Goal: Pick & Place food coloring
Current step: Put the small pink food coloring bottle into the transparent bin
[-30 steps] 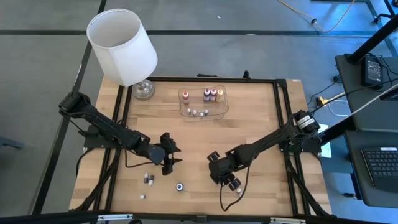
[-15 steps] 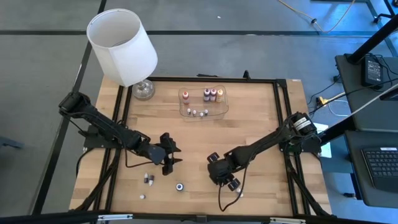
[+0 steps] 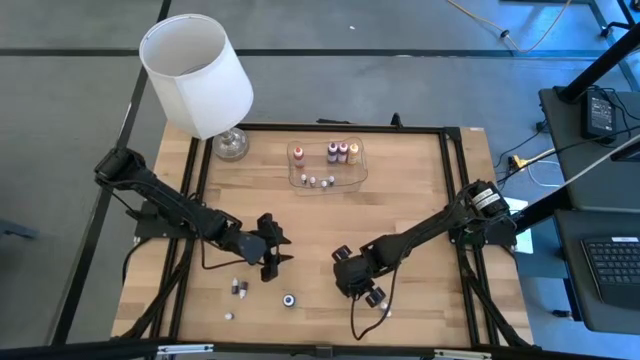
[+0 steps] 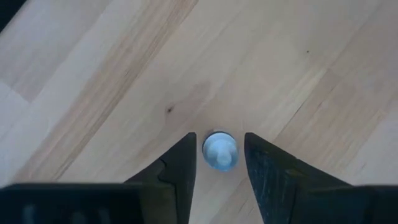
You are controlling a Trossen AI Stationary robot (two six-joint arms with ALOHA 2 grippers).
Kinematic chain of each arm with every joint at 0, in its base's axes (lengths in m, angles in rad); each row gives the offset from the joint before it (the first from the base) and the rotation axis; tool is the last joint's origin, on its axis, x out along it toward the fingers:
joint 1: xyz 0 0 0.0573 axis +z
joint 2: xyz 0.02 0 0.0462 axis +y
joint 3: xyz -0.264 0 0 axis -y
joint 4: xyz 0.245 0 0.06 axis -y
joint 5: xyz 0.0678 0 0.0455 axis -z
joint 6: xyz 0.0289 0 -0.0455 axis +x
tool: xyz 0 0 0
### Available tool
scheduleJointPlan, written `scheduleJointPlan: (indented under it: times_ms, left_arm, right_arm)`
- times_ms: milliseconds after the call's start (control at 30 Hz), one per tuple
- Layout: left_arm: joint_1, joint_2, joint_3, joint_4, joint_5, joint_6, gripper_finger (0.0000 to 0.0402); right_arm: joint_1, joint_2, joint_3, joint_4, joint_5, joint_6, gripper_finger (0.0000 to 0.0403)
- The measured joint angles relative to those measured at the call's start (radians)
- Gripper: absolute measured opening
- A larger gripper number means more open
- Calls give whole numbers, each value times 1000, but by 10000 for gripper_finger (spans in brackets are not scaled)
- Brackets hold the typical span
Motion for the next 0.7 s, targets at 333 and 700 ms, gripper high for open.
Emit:
scheduleJointPlan:
  times_ms: [333, 700]
  left_arm:
    - [0, 0, 0, 0, 0, 0, 205]
    - [0, 0, 0, 0, 0, 0, 205]
  right_arm:
    - [0, 0, 30, -25, 0, 0, 67]
    - [-29, -54, 89, -178, -1, -47, 68]
